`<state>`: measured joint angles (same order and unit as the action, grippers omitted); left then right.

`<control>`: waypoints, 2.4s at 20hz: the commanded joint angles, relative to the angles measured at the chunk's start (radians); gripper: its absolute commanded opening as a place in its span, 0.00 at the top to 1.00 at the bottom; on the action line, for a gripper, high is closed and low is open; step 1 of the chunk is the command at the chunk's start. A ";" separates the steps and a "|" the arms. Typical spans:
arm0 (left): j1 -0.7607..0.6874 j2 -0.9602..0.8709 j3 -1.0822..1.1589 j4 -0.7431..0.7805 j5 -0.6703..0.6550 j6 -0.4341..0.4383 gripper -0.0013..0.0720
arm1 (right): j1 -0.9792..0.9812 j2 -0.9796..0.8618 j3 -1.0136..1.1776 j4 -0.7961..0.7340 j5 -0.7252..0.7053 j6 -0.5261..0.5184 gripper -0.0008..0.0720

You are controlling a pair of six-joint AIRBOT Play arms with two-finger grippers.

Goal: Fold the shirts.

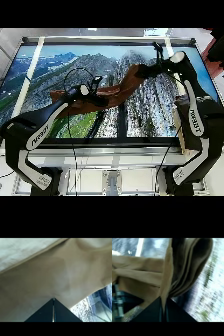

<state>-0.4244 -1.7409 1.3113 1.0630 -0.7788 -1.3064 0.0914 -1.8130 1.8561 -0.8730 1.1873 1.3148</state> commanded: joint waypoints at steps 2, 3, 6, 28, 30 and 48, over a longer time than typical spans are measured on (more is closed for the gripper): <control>-0.010 0.000 0.000 0.040 -0.001 -0.006 0.97 | 0.161 0.001 0.129 -0.051 0.025 0.005 0.95; -0.009 0.000 0.000 0.049 -0.001 -0.006 0.97 | 0.194 0.001 0.142 -0.051 0.024 0.004 0.95; -0.004 0.000 0.011 0.103 -0.001 -0.016 0.97 | 0.291 0.001 0.159 -0.051 -0.020 0.000 0.95; 0.499 0.135 0.501 0.625 -0.551 -0.238 0.97 | 0.770 -0.332 0.160 0.502 -0.733 -0.037 0.83; 0.499 0.135 0.501 0.612 -0.547 -0.233 0.97 | 0.764 -0.349 0.160 0.585 -0.813 -0.033 0.37; 0.499 0.135 0.501 0.602 -0.532 -0.213 0.97 | 0.271 -0.352 0.075 0.192 -0.114 0.241 0.06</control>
<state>0.0746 -1.6062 1.8118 1.6726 -1.3106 -1.5192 0.3401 -2.1456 1.9461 -0.6708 1.0576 1.5311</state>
